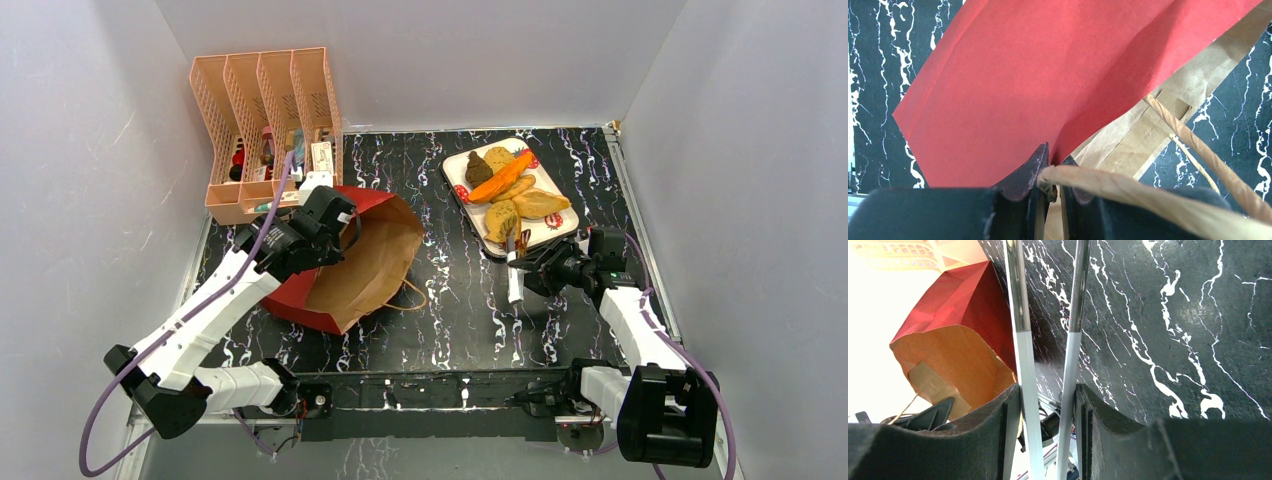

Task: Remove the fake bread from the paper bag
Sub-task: Place the fake bread in the container.

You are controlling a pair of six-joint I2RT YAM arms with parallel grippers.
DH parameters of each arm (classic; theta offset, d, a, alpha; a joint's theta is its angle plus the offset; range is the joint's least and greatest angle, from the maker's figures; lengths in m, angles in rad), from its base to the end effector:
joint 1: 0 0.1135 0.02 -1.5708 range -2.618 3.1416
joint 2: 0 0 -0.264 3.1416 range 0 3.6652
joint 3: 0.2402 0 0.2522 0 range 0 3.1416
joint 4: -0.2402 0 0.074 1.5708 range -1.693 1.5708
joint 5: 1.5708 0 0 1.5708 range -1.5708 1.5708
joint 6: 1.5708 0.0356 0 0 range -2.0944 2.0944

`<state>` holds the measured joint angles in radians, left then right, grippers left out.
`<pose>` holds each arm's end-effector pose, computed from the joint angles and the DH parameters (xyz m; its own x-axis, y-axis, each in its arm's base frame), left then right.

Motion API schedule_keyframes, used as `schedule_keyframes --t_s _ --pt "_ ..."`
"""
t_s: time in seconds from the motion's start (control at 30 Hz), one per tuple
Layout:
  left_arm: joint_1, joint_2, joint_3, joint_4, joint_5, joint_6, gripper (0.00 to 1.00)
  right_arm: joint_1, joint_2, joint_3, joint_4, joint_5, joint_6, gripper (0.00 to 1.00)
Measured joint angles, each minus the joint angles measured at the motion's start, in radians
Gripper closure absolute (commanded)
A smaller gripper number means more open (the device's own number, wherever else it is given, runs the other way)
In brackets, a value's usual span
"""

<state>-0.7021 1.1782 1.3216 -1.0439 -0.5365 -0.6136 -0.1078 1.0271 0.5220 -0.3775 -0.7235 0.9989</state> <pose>0.1781 -0.1268 0.3698 -0.6692 -0.0822 -0.7385 -0.0889 0.9956 -0.0302 0.1922 0.0029 0.1956 -0.6993 0.7096 0.0862 0.4631 0.3579 0.8108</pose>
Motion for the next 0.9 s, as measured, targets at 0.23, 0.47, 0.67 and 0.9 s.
schedule_keyframes --t_s 0.23,0.47,0.67,0.9 --pt "0.0 -0.004 0.043 -0.03 -0.004 0.0 0.89 0.0 -0.011 0.004 -0.018 0.014 -0.003 0.62" --pt "0.0 -0.013 0.076 -0.05 -0.005 -0.006 0.89 0.0 -0.026 0.006 -0.022 0.024 -0.003 0.61" --pt "0.0 -0.013 0.124 -0.065 -0.005 -0.01 0.89 0.0 -0.038 0.006 -0.025 0.035 -0.004 0.62" --pt "0.0 -0.017 0.142 -0.078 -0.003 -0.019 0.89 0.0 -0.053 0.006 -0.035 0.047 -0.008 0.62"
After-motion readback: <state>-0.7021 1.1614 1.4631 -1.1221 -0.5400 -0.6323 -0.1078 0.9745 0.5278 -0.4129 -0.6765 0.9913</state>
